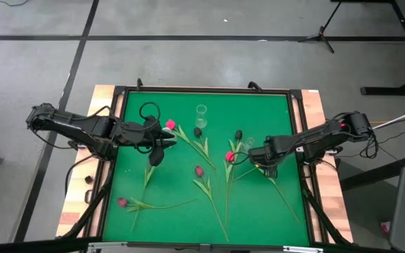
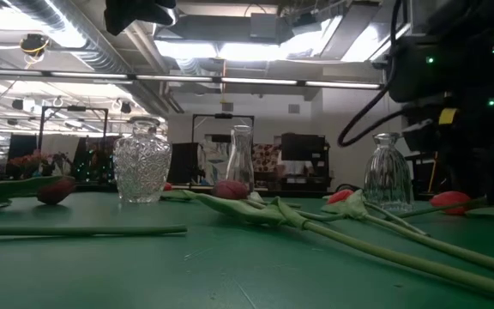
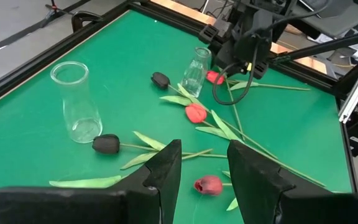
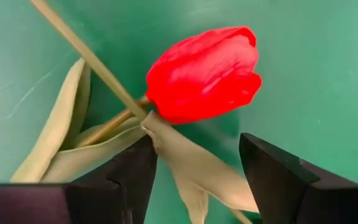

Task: Sort flowers into vase by color
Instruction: Put the right black tulip into the top transparent vase

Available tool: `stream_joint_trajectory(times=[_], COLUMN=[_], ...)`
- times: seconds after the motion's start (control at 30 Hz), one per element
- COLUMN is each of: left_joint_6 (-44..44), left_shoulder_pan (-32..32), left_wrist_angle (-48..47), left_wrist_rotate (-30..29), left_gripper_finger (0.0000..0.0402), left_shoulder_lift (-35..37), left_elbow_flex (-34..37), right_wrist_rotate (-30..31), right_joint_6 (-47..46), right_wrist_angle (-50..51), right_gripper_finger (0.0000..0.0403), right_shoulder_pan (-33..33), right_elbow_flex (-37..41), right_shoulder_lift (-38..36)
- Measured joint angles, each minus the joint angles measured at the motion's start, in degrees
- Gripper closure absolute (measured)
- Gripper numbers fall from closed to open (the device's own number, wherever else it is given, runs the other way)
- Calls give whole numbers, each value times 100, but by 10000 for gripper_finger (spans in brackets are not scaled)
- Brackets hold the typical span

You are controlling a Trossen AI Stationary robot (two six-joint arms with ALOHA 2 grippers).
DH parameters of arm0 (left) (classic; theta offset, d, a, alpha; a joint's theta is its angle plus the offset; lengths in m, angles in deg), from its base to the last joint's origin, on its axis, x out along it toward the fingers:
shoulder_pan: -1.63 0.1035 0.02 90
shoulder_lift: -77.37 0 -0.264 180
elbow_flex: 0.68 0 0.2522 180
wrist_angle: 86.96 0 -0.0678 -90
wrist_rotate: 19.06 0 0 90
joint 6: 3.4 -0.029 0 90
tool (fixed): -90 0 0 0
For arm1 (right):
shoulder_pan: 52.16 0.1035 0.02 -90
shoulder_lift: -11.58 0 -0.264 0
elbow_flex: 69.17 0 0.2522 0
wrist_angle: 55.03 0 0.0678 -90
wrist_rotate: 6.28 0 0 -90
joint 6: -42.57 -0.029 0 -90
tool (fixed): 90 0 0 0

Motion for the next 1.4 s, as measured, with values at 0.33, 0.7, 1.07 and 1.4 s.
stream_joint_trajectory(times=[0.33, 0.7, 1.07, 1.4], left_joint_6=[0, 0, 0, -2], left_shoulder_pan=[-1, 0, -1, 0], left_wrist_angle=[1, 4, 4, 5], left_wrist_rotate=[0, 0, 0, 0], left_gripper_finger=[273, 273, 273, 273], left_shoulder_lift=[0, 0, 0, 0], left_elbow_flex=[0, 0, 0, 0], right_wrist_rotate=[-91, -118, -145, 178], right_joint_6=[-118, -115, -240, -200], right_wrist_angle=[106, 544, 1704, 3165], right_gripper_finger=[372, 383, 390, 383], right_shoulder_pan=[-1, -4, 0, 2], right_elbow_flex=[-206, -620, -1461, -2736], right_shoulder_lift=[70, 62, 61, 58])
